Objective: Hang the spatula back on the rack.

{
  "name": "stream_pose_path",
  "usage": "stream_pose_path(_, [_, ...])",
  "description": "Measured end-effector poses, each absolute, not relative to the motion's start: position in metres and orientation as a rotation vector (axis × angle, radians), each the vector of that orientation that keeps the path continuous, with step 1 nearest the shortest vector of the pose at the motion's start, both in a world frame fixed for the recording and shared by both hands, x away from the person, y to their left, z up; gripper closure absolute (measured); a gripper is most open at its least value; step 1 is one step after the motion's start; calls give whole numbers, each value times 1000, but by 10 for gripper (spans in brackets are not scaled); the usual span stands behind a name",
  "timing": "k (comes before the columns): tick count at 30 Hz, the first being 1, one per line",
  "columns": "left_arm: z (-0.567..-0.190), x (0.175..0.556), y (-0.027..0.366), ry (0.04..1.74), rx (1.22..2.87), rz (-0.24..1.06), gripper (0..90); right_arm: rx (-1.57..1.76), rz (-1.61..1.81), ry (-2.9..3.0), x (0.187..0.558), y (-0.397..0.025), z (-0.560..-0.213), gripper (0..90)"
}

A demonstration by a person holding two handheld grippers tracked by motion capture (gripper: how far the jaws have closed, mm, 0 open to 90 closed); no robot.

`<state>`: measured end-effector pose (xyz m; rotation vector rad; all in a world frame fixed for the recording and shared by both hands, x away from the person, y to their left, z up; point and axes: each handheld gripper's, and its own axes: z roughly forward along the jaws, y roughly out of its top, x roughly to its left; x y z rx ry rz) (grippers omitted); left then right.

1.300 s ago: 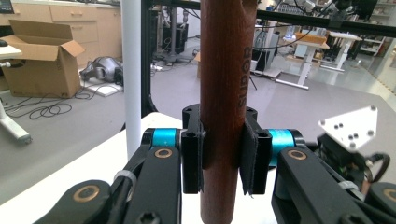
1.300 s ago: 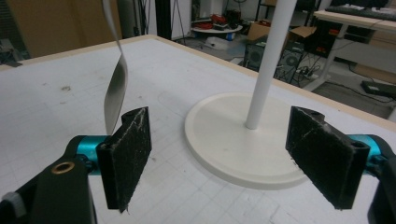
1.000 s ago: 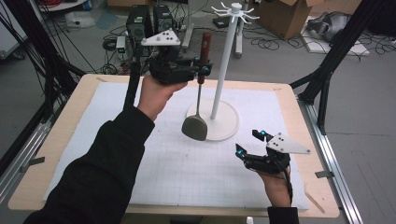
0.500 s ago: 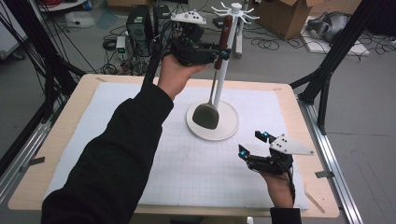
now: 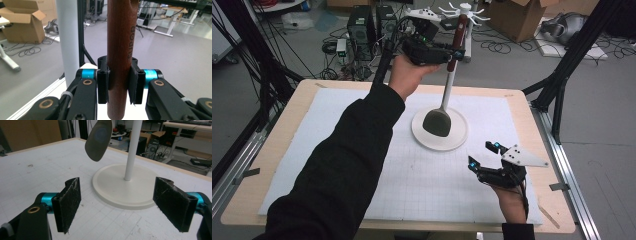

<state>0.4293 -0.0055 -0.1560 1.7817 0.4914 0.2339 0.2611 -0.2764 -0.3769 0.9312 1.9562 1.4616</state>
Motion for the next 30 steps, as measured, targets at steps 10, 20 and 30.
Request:
stream_pose_path(10, [-159, 435, -8, 519, 1769, 261, 732, 940, 1461, 1966, 261, -275, -378, 217])
stream_pose_path(20, [-164, 438, -7, 518, 1756, 266, 728, 941, 1461, 1975, 263, -272, -379, 216])
stream_pose_path(30, [-192, 422, 13, 476, 1705, 268, 501, 946, 1450, 1974, 260, -275, -382, 217])
